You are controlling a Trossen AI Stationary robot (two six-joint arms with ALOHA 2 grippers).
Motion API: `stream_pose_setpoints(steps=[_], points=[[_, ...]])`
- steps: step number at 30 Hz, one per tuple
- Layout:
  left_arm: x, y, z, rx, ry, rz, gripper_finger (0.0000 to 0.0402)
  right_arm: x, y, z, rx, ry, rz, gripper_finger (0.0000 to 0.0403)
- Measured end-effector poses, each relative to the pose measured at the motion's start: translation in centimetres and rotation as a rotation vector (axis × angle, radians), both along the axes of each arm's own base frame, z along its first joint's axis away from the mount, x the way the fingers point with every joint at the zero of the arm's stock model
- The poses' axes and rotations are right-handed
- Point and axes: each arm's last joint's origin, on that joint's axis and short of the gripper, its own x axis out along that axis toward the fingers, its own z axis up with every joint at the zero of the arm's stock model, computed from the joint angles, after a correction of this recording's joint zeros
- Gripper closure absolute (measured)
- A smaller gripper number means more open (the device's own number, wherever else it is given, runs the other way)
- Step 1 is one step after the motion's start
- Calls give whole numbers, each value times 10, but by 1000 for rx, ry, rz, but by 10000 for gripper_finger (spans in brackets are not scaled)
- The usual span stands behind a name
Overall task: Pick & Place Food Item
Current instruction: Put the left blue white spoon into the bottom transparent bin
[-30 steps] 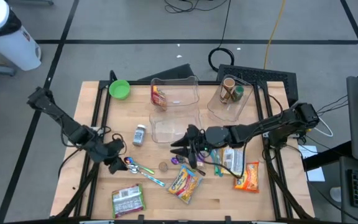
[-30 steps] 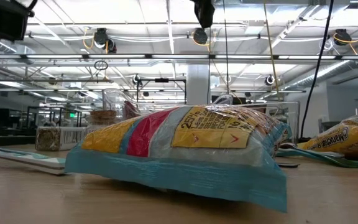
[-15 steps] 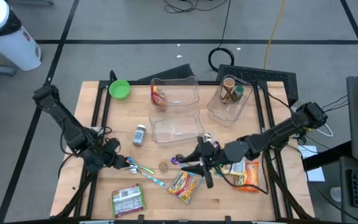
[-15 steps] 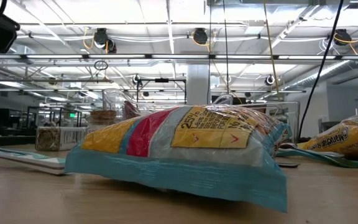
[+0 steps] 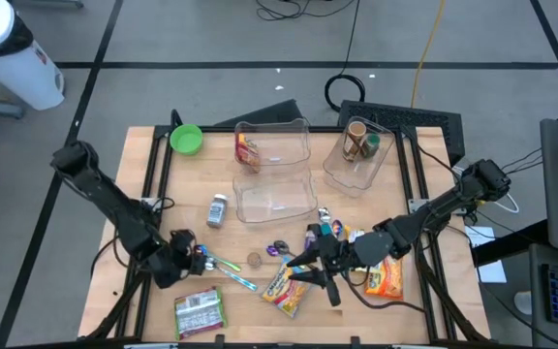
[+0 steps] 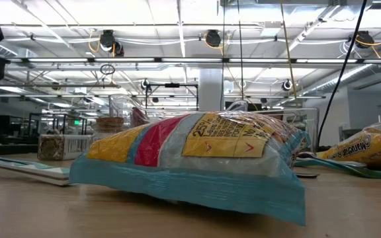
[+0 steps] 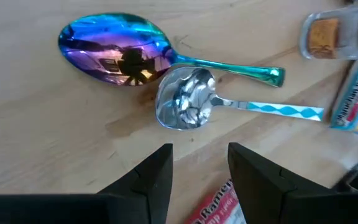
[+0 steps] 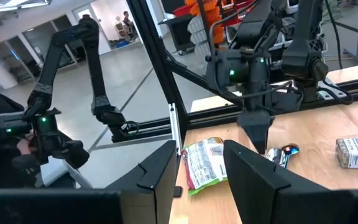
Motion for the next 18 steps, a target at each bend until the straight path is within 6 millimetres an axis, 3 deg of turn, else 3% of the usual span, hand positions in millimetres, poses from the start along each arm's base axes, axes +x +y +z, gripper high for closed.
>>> stream_pose_setpoints(steps=[9,18], points=[[4,-4,-19,43,73,64,241,0,0,0,-17,-5,3,277],[7,-2,-22,90,36,115,241,0,0,0,-23,-2,3,277]])
